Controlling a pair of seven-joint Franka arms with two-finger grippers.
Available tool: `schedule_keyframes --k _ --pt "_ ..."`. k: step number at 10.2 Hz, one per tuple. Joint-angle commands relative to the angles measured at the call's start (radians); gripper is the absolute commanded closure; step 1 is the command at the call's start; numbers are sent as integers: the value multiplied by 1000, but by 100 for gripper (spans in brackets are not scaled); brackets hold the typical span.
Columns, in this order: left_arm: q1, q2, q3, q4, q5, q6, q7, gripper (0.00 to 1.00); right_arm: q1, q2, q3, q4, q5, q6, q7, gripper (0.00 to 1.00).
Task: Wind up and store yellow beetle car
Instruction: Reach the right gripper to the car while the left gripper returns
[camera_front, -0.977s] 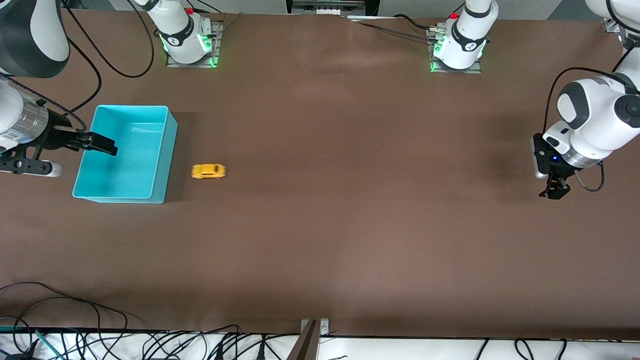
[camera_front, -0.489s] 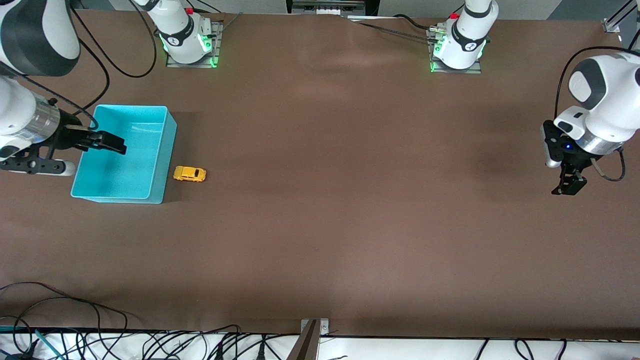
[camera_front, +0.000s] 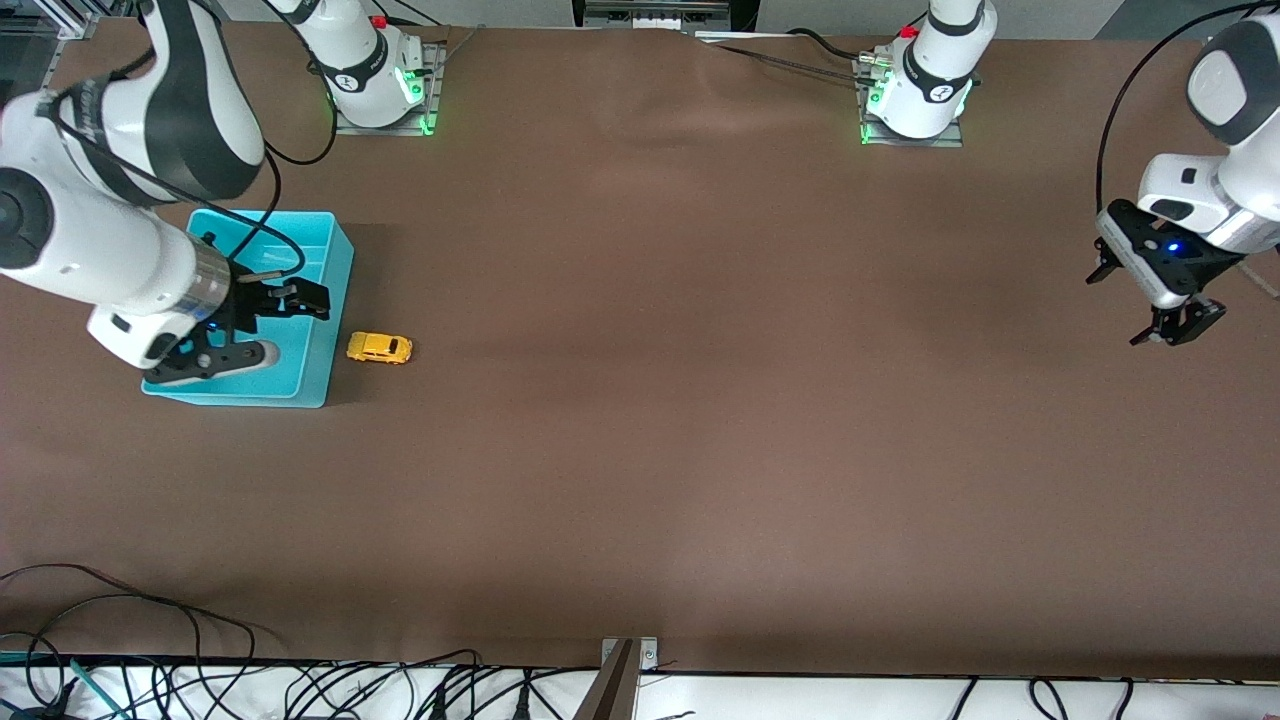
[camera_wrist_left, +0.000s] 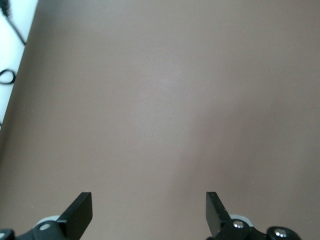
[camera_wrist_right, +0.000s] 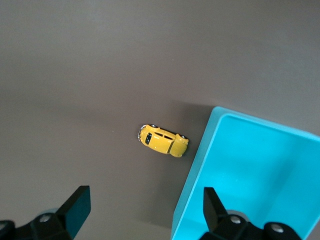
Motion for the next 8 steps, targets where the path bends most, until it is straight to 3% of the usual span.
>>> schedule_keyframes --k 1,4,8 --pt "-18 -11 1 142 -12 -209 -227 0 32 37 -5 -32 -3 66 -204 0" --pt "-26 -9 -49 327 -3 -488 -502 0 43 62 -5 -151 -3 203 -575 0" --pt "-26 -6 -80 454 -2 -665 -736 0 38 41 -11 -409 -2 496 -904 0"
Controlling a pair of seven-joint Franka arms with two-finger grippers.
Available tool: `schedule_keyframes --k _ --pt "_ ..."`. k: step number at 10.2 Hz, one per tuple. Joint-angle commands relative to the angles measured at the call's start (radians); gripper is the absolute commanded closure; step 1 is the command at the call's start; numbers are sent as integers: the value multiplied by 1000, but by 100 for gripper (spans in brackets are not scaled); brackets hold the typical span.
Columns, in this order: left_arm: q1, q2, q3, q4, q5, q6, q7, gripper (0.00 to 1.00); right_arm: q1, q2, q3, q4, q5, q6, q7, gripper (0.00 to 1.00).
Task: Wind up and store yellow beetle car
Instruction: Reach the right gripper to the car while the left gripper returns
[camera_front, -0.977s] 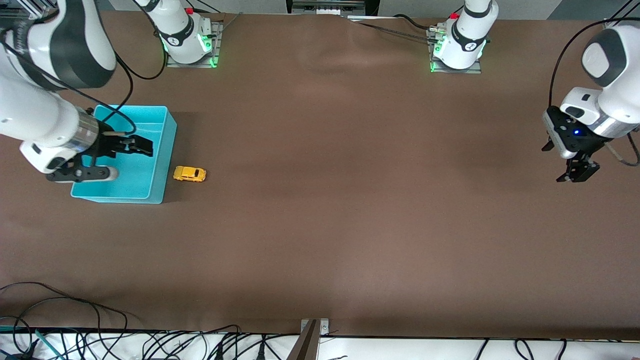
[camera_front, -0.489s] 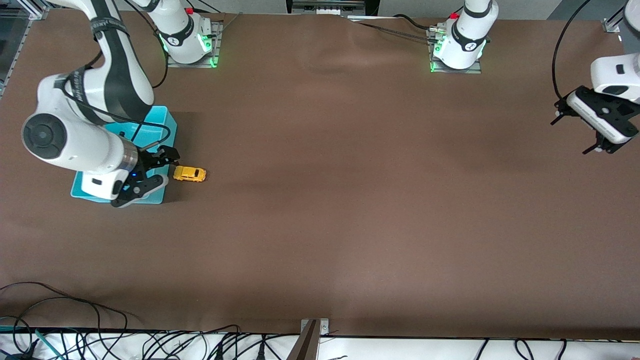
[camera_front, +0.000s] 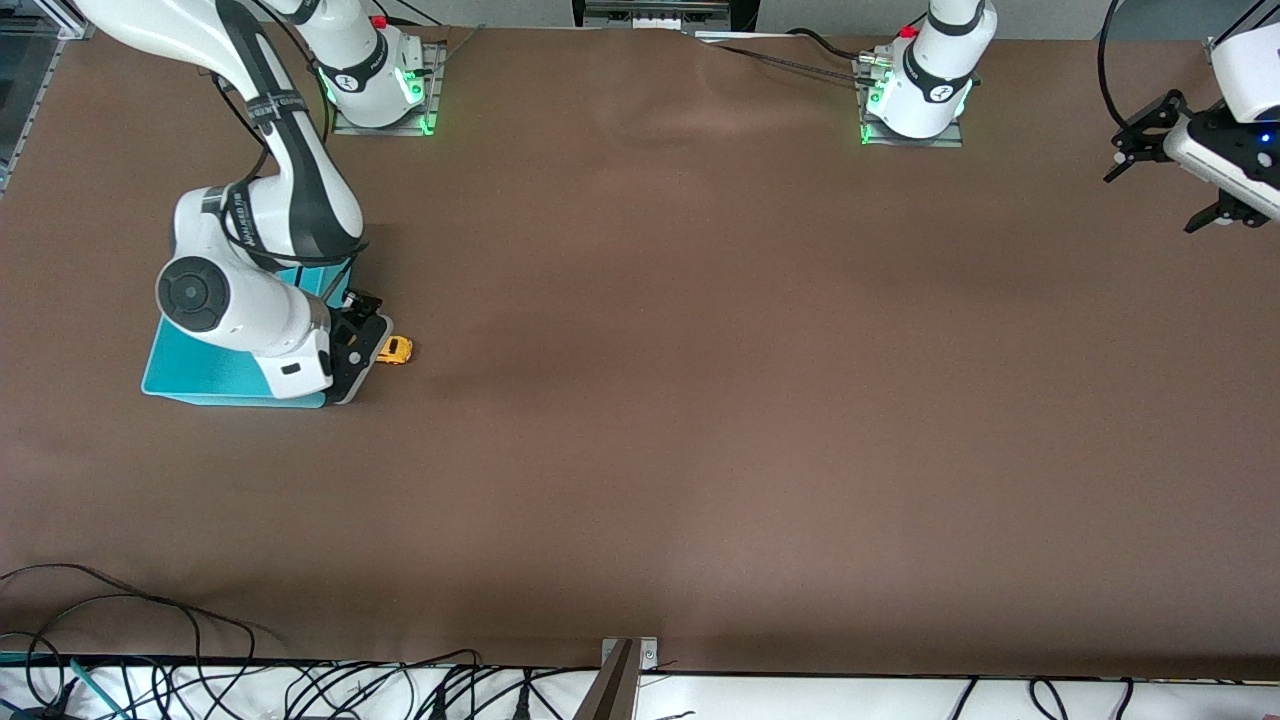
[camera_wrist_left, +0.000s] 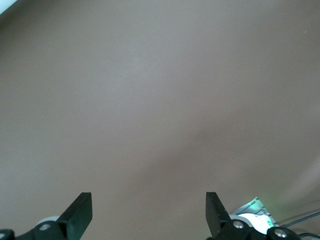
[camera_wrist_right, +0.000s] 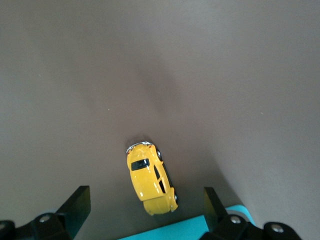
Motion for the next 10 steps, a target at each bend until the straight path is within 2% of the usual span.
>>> schedule_keyframes --k 1,3,5,6,8,10 --pt "1 16 -17 66 -2 -64 -174 0 1 -41 -6 -133 -1 116 -144 0" --pt "4 21 -33 68 -9 -76 -242 0 1 -39 -6 -177 -1 166 -203 0" --pt "2 31 -42 72 -9 -81 -253 0 -1 -41 -8 -263 -2 290 -222 0" --pt "1 44 -37 107 -9 -87 -286 0 -1 -39 -8 -283 -1 327 -222 0" --pt "-6 79 -42 155 -11 -117 -337 0 -2 -33 -11 -289 -1 335 -223 0" --pt "-4 87 -31 158 -12 -118 -336 0 -5 -27 -38 -302 2 372 -223 0"
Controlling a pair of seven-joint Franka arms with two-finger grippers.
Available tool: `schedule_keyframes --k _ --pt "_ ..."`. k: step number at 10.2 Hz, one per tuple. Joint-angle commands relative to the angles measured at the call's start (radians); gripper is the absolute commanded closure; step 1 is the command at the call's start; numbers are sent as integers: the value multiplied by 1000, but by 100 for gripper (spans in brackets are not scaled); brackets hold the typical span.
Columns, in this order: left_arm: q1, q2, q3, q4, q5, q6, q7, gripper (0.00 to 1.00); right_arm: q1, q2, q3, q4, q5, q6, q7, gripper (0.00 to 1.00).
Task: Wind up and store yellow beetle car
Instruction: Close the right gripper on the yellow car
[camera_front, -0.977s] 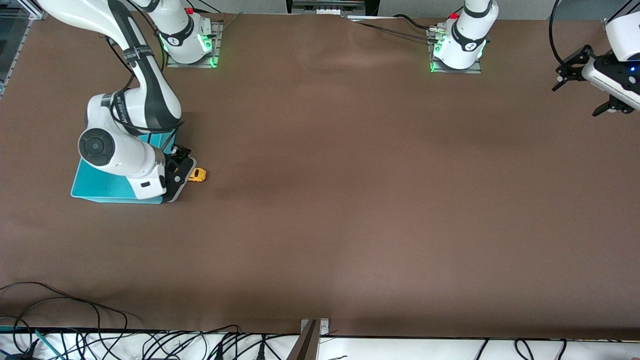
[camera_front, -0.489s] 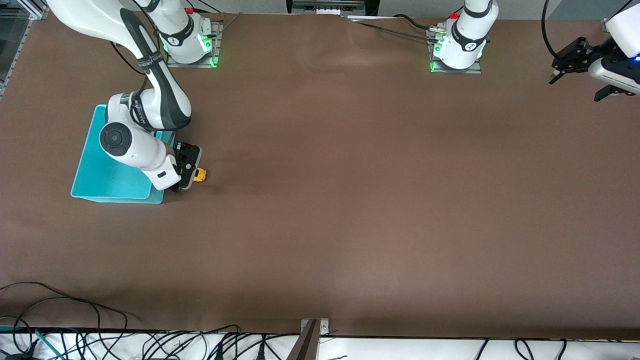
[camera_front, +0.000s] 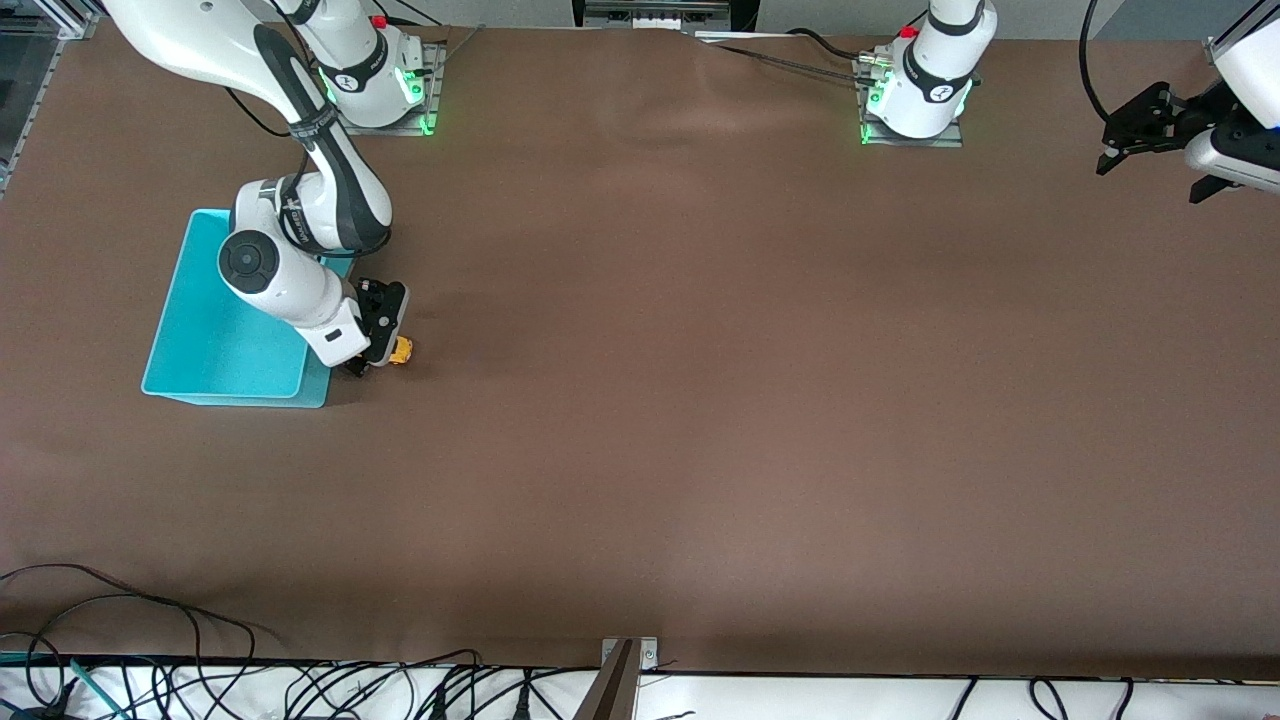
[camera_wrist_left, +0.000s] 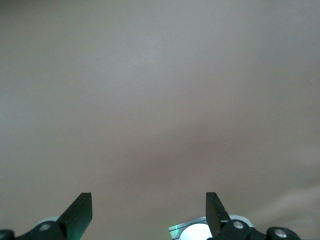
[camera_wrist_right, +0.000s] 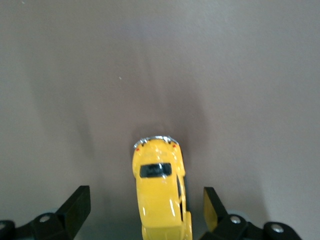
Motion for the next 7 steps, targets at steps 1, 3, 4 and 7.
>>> schedule_keyframes --k 1,3,4,7 --pt "-4 37 9 49 -14 -29 -18 0 -4 -18 -18 -46 1 60 -21 0" --pt "-26 37 -8 49 -17 -24 -172 0 -4 -7 -18 -50 -1 82 -21 0" --pt "-27 38 -14 49 -17 -19 -278 0 -4 7 -18 -52 -1 105 -24 7" --pt "-23 62 -31 50 -9 -19 -302 0 -4 11 -16 -53 -1 127 -58 100"
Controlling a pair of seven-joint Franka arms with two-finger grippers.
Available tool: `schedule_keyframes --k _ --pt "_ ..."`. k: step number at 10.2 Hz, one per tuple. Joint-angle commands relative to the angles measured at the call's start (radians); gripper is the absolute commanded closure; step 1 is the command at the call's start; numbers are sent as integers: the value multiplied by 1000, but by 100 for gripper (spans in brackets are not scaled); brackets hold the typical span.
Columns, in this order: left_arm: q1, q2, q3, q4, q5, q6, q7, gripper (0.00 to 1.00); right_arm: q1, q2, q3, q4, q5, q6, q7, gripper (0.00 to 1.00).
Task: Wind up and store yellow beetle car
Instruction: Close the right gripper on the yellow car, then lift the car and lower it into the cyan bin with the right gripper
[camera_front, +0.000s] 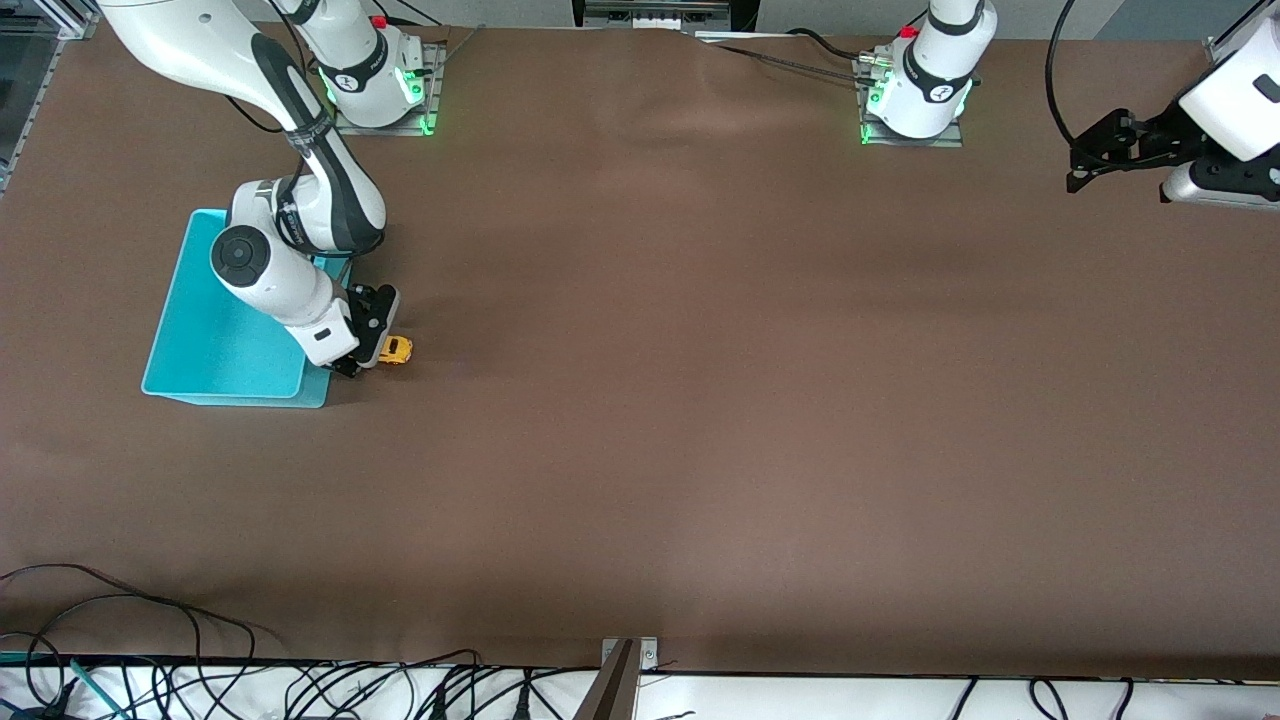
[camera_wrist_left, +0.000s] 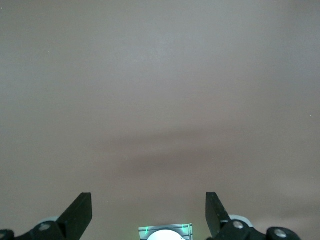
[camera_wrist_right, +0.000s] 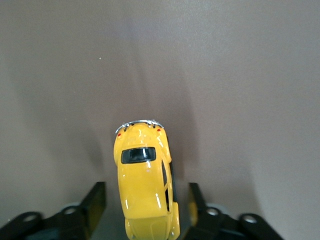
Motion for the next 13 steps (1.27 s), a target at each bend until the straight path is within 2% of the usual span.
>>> schedule_keyframes --k 1,4,5,8,9,10,13 --pt "3 51 1 51 -8 -19 -17 0 -1 -5 1 -14 -1 22 -23 100" --pt "3 99 4 117 -12 -21 -19 0 5 -64 19 -4 4 4 13 100" --pt "1 99 7 117 -11 -19 -19 0 9 -104 47 5 3 -50 56 100" --pt "12 99 5 117 -14 -21 -19 0 10 -207 55 80 -4 -276 161 100" --pt "14 99 5 115 -12 -21 -19 0 9 -244 46 100 -10 -358 162 100" --pt "14 99 5 115 -12 -21 -19 0 6 -287 27 100 -54 -408 162 100" --pt "17 99 7 112 -11 -25 -19 0 4 -364 -101 51 -151 -475 141 100"
